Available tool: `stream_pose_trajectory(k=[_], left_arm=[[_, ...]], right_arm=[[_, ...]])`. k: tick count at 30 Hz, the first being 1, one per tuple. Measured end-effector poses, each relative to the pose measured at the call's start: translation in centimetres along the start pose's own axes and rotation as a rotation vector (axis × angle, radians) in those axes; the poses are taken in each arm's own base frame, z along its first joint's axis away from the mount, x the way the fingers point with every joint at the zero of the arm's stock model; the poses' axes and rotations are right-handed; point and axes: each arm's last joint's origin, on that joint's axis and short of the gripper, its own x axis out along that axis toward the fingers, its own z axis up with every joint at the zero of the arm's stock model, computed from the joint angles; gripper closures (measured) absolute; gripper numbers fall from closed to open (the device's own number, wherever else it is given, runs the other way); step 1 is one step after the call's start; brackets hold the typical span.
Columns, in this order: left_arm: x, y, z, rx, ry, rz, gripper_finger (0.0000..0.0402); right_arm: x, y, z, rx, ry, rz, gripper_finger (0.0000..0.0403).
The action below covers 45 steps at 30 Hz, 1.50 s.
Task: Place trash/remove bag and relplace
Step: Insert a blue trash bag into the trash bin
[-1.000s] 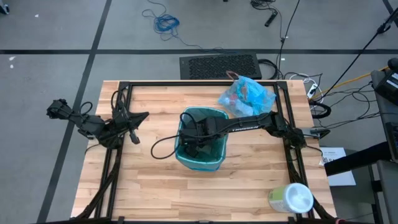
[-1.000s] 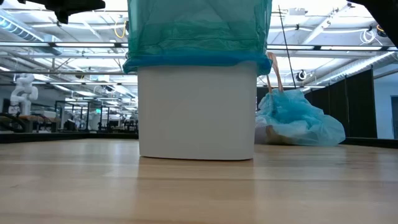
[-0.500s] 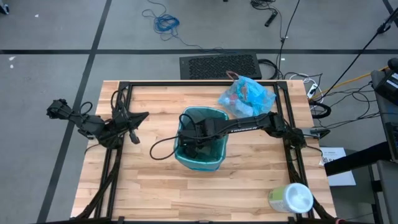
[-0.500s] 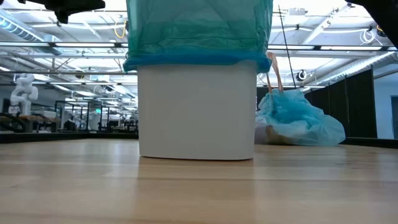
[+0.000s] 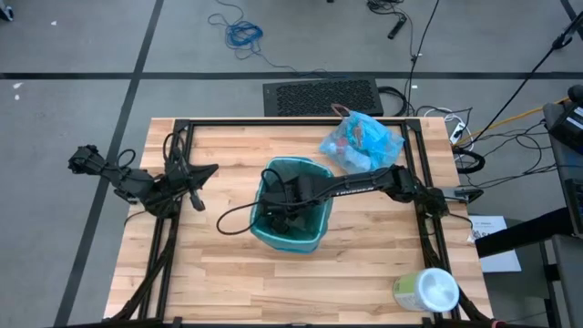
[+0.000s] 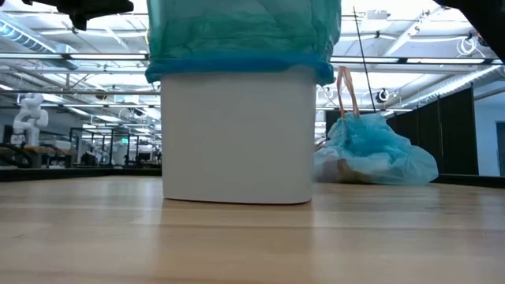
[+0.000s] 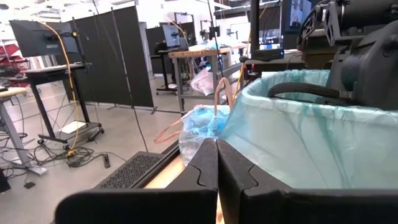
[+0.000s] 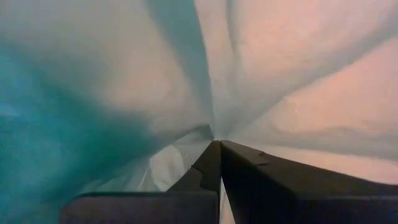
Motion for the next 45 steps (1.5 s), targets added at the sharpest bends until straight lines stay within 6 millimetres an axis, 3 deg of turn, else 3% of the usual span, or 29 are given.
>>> stream_pose_trajectory(k=[14, 25, 31, 45], left_arm=[[0.0, 0.0, 0.0, 0.000, 0.000, 0.000, 0.0402], [0.0, 0.0, 0.0, 0.000, 0.000, 0.000, 0.0402], [0.0, 0.0, 0.0, 0.000, 0.000, 0.000, 0.0401], [0.0, 0.0, 0.0, 0.000, 0.000, 0.000, 0.0402]], right_arm=[[-4.2, -1.0, -0.1, -0.014, -0.057, 0.054, 0.0403], [-0.1, 0.1, -0.4, -0.036, 0.022, -0.014, 0.0403], [0.5, 0.5, -0.6, -0.044, 0.039, -0.017, 0.0403], [-5.0, -0.1, -0.8, -0.072, -0.082, 0.083, 0.0403]])
